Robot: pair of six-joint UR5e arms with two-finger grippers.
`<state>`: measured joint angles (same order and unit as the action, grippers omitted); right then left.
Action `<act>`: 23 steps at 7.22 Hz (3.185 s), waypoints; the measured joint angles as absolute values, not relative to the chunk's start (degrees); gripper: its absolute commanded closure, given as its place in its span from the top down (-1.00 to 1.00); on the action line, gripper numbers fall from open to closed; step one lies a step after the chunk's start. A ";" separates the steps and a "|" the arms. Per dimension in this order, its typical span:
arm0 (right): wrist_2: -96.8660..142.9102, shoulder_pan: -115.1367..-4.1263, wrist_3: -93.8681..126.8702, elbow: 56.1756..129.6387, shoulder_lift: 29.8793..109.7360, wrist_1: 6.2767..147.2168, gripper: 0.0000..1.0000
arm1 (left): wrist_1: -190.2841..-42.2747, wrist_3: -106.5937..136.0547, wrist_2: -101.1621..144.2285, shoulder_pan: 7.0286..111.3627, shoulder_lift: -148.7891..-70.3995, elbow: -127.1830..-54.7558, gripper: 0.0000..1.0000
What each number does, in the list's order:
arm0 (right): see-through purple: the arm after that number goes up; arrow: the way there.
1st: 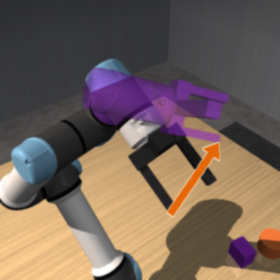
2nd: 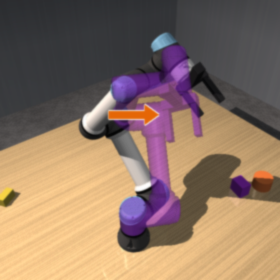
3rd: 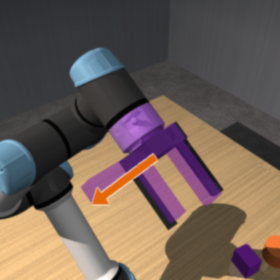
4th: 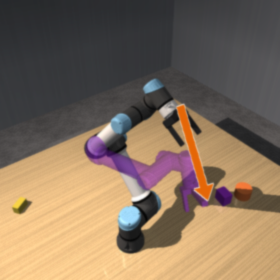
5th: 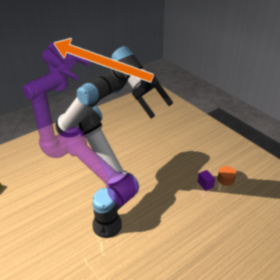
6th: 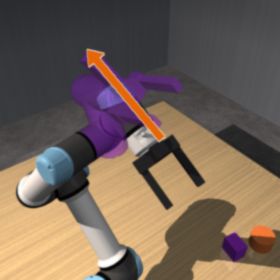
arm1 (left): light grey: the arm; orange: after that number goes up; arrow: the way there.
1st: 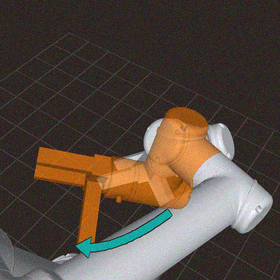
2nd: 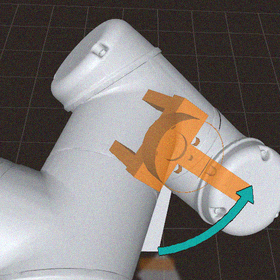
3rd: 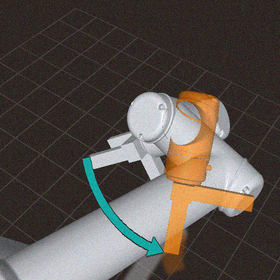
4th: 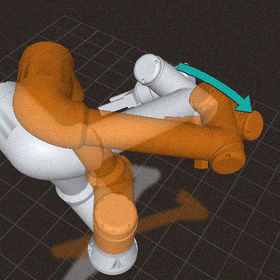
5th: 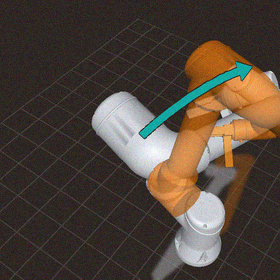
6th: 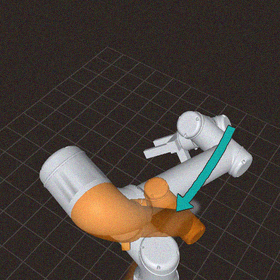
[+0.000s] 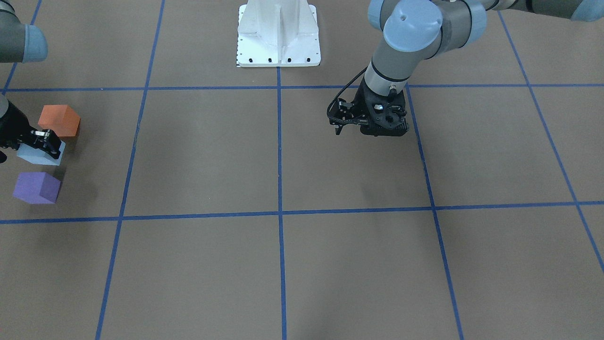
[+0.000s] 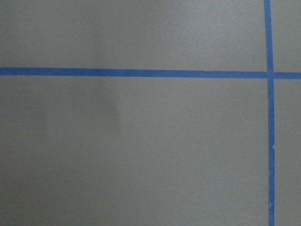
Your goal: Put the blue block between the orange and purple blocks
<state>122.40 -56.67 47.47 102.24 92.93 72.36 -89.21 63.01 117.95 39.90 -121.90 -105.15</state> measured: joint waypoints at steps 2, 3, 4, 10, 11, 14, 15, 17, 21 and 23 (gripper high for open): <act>122.48 -56.62 47.72 99.81 92.98 69.92 -1.00 | -89.21 63.04 117.95 39.90 -121.90 -105.19 1.00; 122.51 -56.58 47.57 98.94 92.98 69.38 -1.00 | -89.21 63.28 117.95 39.90 -121.93 -105.23 1.00; 122.55 -56.52 47.58 97.75 92.99 68.17 -1.00 | -89.21 63.63 117.95 39.90 -121.99 -105.26 1.00; 123.58 -55.24 48.37 93.72 93.12 60.57 -1.00 | -89.21 63.98 117.91 39.86 -122.15 -105.29 1.00; 123.56 -54.72 48.33 93.67 93.61 59.45 -1.00 | -89.21 63.98 117.90 39.86 -122.16 -105.29 1.00; 123.46 -54.17 48.27 93.62 94.51 58.07 1.00 | -89.21 63.98 117.87 39.90 -122.17 -105.29 1.00; 123.46 -53.96 48.29 93.63 94.55 57.86 1.00 | -89.21 63.98 117.86 39.89 -122.17 -105.29 1.00; 123.51 -53.90 48.20 94.25 94.81 57.10 1.00 | -89.21 64.68 117.86 39.83 -122.33 -105.29 1.00; 125.57 -59.00 47.45 105.67 102.59 56.74 1.00 | -89.06 65.15 117.94 39.96 -122.52 -105.57 1.00; 134.86 -68.25 44.11 106.50 103.51 57.34 1.00 | -88.98 63.94 118.18 41.25 -121.67 -106.01 1.00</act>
<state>134.86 -68.25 44.11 106.50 103.51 57.34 -88.98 63.94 118.18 41.25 -121.67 -106.01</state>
